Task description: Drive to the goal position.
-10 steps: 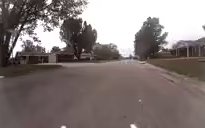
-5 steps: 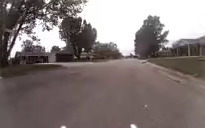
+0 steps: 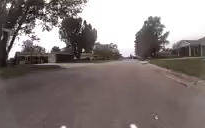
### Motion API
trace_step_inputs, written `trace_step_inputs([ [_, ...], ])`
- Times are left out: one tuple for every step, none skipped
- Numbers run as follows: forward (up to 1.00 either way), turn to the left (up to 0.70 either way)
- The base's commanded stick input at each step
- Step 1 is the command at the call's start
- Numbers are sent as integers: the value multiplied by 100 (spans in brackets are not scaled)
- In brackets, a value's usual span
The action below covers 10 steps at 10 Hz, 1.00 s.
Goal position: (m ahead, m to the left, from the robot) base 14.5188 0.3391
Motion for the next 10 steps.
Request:
trace_step_inputs([
  [50, 0],
  [50, 0],
  [50, 0],
  [50, 0],
  [50, 0],
  [50, 0],
  [50, 0],
  [50, 0],
  [50, 0],
  [50, 0],
])
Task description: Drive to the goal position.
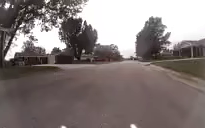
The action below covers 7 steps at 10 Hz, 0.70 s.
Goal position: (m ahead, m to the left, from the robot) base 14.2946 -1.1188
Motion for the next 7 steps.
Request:
trace_step_inputs([
  [50, 0],
  [50, 0],
  [50, 0],
  [50, 0],
  [50, -12],
  [50, -50],
  [50, -50],
])
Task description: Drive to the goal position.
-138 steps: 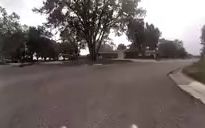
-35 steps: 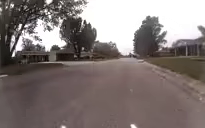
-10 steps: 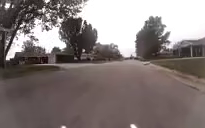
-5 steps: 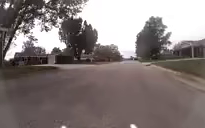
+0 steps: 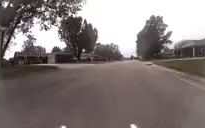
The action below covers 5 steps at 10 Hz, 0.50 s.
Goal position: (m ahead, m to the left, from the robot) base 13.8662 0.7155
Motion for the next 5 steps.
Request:
trace_step_inputs([
  [50, -50],
  [50, -50],
  [50, -50],
  [50, -50],
  [50, -35],
])
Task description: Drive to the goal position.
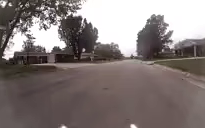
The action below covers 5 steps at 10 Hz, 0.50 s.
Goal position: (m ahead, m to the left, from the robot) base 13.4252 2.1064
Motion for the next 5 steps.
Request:
trace_step_inputs([
  [50, -16],
  [50, 0],
  [50, 0],
  [50, 0],
  [50, 0],
])
